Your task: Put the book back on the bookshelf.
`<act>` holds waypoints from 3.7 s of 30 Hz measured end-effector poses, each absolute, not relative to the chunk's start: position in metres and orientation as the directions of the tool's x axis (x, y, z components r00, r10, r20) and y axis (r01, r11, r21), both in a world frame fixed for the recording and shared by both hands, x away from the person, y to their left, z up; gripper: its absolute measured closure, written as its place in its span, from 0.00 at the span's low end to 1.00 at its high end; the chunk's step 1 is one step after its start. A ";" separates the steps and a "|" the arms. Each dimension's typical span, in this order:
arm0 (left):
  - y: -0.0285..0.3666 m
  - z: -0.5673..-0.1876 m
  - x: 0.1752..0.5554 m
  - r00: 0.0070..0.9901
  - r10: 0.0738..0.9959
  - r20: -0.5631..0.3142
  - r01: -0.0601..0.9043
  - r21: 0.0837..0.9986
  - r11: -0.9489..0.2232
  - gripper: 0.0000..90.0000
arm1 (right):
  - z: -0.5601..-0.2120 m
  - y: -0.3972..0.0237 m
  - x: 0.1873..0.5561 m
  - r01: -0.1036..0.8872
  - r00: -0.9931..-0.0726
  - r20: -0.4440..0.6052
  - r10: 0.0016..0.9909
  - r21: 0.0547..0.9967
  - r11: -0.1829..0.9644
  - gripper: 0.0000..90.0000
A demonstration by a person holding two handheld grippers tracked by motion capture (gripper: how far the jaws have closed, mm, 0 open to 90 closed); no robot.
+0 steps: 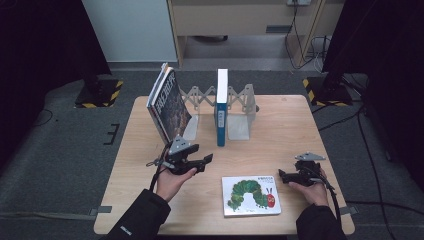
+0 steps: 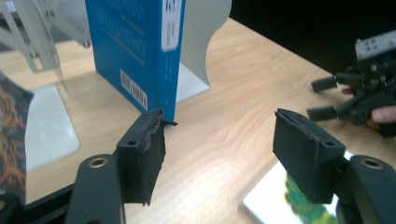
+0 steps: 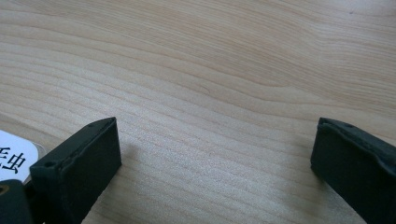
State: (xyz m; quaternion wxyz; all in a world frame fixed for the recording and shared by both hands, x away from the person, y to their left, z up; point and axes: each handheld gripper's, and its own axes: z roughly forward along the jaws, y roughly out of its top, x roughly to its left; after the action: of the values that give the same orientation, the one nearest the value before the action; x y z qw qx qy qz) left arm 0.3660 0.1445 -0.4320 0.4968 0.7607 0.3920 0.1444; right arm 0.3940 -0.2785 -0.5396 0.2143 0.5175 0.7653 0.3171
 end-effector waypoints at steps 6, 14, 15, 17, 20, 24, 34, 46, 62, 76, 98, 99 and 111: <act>0.150 -0.452 0.362 0.647 0.735 -0.203 0.492 0.848 -0.198 0.34 | -0.535 -0.277 0.394 0.685 -0.369 0.007 0.929 0.678 0.267 0.07; 0.141 -0.480 0.362 0.659 0.725 -0.201 0.527 0.811 -0.254 0.33 | -0.521 -0.268 0.386 0.685 -0.393 0.030 0.919 0.676 0.271 0.10; 0.140 -0.482 0.362 0.660 0.722 -0.208 0.533 0.807 -0.254 0.33 | -0.518 -0.266 0.384 0.686 -0.391 0.042 0.919 0.679 0.260 0.10; 0.137 -0.485 0.360 0.665 0.711 -0.228 0.547 0.797 -0.257 0.33 | -0.514 -0.263 0.379 0.682 -0.385 0.060 0.921 0.691 0.240 0.11; 0.129 -0.490 0.358 0.686 0.692 -0.224 0.545 0.789 -0.284 0.31 | -0.507 -0.257 0.374 0.678 -0.388 0.083 0.918 0.700 0.223 0.12; 0.118 -0.497 0.355 0.704 0.668 -0.241 0.561 0.766 -0.314 0.30 | -0.502 -0.246 0.366 0.668 -0.409 0.116 0.905 0.714 0.210 0.12; 0.091 -0.518 0.350 0.747 0.634 -0.199 0.556 0.711 -0.431 0.28 | -0.506 -0.234 0.351 0.695 -0.434 0.132 0.891 0.679 0.238 0.13; 0.086 -0.528 0.351 0.758 0.617 -0.211 0.560 0.696 -0.449 0.17 | -0.511 -0.224 0.344 0.708 -0.474 0.166 0.865 0.655 0.262 0.21; 0.082 -0.535 0.350 0.789 0.586 -0.187 0.512 0.727 -0.457 0.03 | -0.516 -0.220 0.346 0.749 -0.477 0.249 0.843 0.616 0.242 0.37; 0.080 -0.530 0.346 0.783 0.579 -0.229 0.539 0.715 -0.446 0.24 | -0.517 -0.220 0.347 0.764 -0.466 0.268 0.843 0.603 0.230 0.34; 0.077 -0.528 0.353 0.802 0.572 -0.171 0.485 0.746 -0.457 0.30 | -0.519 -0.215 0.365 0.771 -0.425 0.285 0.859 0.611 0.179 0.35; 0.077 -0.528 0.353 0.802 0.572 -0.172 0.484 0.748 -0.454 0.30 | -0.519 -0.216 0.365 0.772 -0.424 0.286 0.859 0.611 0.178 0.35; 0.074 -0.529 0.343 0.794 0.579 -0.187 0.506 0.731 -0.458 0.23 | -0.517 -0.222 0.361 0.770 -0.432 0.303 0.850 0.615 0.172 0.32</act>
State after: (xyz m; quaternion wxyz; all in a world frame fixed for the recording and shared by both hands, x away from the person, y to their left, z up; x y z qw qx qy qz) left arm 0.3432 0.0742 -0.5290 0.4120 0.8527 0.3181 0.0440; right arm 0.3606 -0.2219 -0.5175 0.0548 0.5301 0.7636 0.3645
